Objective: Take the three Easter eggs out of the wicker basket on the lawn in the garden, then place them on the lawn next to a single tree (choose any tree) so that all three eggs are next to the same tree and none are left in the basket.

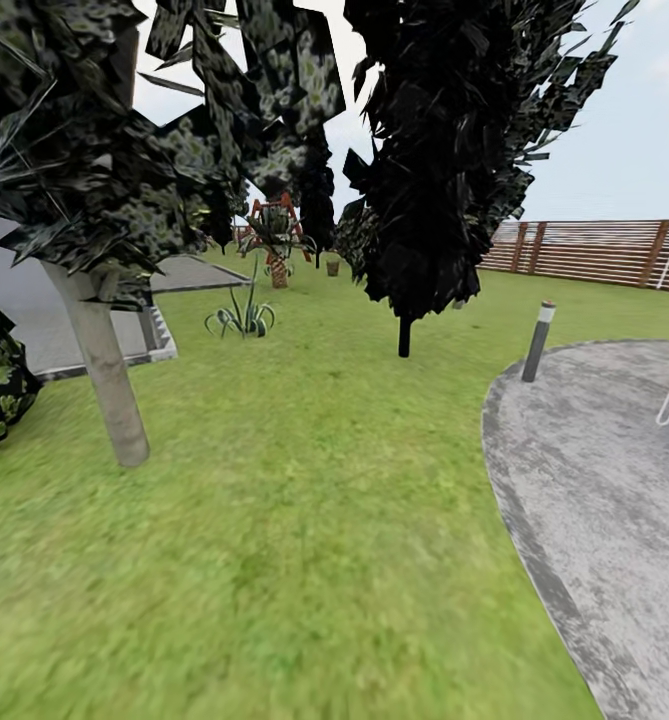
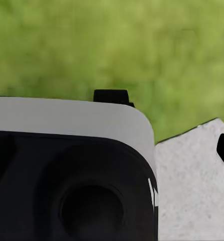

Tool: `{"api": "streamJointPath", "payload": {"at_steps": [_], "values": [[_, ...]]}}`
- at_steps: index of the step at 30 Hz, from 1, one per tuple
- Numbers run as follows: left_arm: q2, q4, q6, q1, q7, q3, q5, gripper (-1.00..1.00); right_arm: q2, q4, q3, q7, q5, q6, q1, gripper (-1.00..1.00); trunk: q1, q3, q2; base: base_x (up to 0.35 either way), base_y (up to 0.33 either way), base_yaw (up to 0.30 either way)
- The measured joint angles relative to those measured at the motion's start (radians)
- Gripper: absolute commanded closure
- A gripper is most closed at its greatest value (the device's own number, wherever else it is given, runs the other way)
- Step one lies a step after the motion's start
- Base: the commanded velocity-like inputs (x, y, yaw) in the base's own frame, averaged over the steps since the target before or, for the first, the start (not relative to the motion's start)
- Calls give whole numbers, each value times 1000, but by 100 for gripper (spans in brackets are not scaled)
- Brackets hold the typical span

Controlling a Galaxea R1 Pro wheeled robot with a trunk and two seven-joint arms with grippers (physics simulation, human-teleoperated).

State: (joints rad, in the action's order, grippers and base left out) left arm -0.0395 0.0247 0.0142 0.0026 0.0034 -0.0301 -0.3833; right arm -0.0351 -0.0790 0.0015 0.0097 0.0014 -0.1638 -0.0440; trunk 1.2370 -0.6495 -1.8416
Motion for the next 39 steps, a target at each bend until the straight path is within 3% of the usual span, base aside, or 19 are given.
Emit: {"api": "streamJointPath", "payload": {"at_steps": [26,39], "values": [[0,0,0,0,-1,0,-1,-100,-6,-1,0,0,0,0,0,-100,0,0,0,324,0,1],[0,0,0,0,0,0,-1,-100,-6,0,-1,0,0,0,0,-100,0,0,0,318,-107,202]]}}
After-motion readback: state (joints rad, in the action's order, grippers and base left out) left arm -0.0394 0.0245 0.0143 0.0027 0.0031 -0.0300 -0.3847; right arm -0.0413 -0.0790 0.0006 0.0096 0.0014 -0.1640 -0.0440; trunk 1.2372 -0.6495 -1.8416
